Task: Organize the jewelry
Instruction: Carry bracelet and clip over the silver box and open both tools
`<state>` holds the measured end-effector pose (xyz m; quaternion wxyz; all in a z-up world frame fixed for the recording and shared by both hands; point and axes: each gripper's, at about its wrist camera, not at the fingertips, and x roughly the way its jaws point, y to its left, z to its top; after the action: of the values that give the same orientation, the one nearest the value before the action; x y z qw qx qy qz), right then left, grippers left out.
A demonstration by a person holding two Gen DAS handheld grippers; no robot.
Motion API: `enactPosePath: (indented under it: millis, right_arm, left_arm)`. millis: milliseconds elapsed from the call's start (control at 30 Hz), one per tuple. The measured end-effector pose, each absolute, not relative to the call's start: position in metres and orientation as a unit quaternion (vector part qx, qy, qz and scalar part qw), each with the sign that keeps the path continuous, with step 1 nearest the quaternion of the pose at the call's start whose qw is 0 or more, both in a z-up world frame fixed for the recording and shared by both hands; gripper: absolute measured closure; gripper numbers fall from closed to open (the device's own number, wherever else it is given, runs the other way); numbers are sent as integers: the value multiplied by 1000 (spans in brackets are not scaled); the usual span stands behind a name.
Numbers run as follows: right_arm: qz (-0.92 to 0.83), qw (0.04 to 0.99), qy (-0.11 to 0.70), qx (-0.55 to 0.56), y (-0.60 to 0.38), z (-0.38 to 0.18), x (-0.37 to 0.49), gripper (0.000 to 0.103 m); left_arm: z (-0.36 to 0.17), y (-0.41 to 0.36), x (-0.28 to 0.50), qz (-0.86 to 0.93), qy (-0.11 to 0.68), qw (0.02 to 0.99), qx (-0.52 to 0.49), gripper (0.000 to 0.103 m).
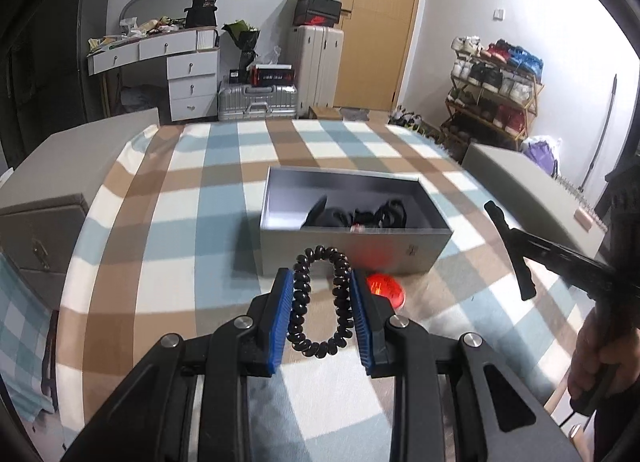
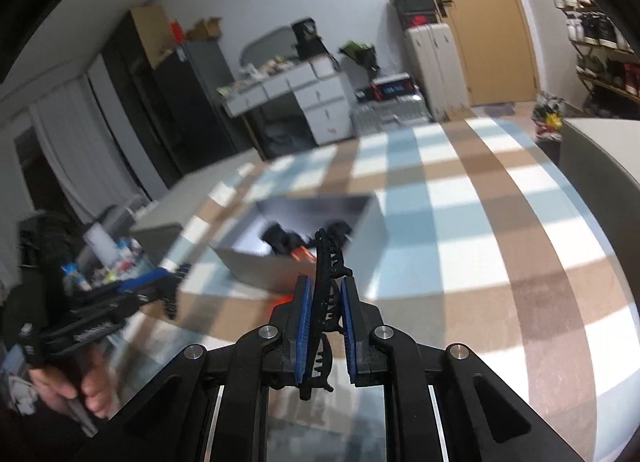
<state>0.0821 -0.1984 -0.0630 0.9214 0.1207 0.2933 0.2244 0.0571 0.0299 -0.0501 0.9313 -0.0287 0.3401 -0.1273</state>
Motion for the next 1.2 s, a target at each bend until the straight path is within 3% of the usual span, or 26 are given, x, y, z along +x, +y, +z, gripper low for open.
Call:
enactPosePath:
  millis: [500, 1200]
  right_arm:
    - [301, 908, 260, 132, -166, -34, 139, 89]
    - [320, 895, 283, 131, -148, -58, 199, 89]
  left_arm:
    - [-30, 21, 108, -146, 313, 938, -40, 80]
    - [-55, 15, 157, -169, 359, 916, -60, 80]
